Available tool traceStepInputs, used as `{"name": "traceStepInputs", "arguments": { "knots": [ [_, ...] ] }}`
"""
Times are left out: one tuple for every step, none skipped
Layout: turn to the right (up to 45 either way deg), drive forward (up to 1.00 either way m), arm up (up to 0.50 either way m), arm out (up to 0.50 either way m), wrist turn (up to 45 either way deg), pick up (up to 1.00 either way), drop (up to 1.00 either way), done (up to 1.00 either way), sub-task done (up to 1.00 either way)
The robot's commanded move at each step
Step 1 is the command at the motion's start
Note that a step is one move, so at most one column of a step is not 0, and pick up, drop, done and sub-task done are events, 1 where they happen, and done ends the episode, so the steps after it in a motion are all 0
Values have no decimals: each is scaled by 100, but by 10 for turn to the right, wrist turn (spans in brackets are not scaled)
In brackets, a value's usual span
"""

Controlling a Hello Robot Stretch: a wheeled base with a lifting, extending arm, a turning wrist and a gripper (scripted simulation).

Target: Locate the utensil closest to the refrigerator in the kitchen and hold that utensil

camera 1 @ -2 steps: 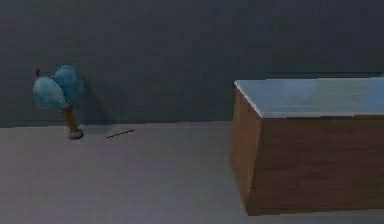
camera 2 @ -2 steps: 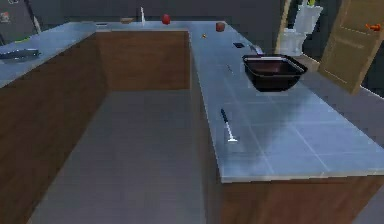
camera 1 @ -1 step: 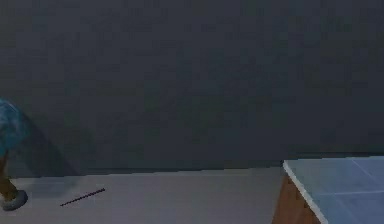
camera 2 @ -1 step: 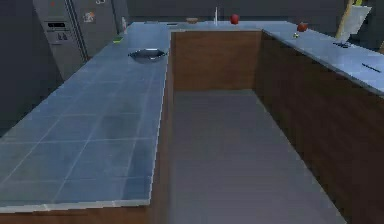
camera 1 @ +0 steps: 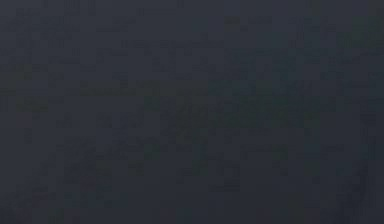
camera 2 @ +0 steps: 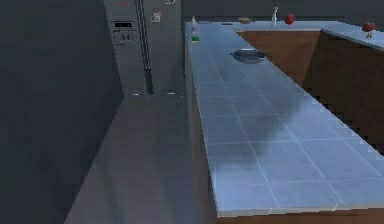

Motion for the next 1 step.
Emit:
{"name": "traceStepInputs", "arguments": {
  "knots": [
    [150, 0, 0, 0, 0, 0, 0, 0, 0]
  ]
}}
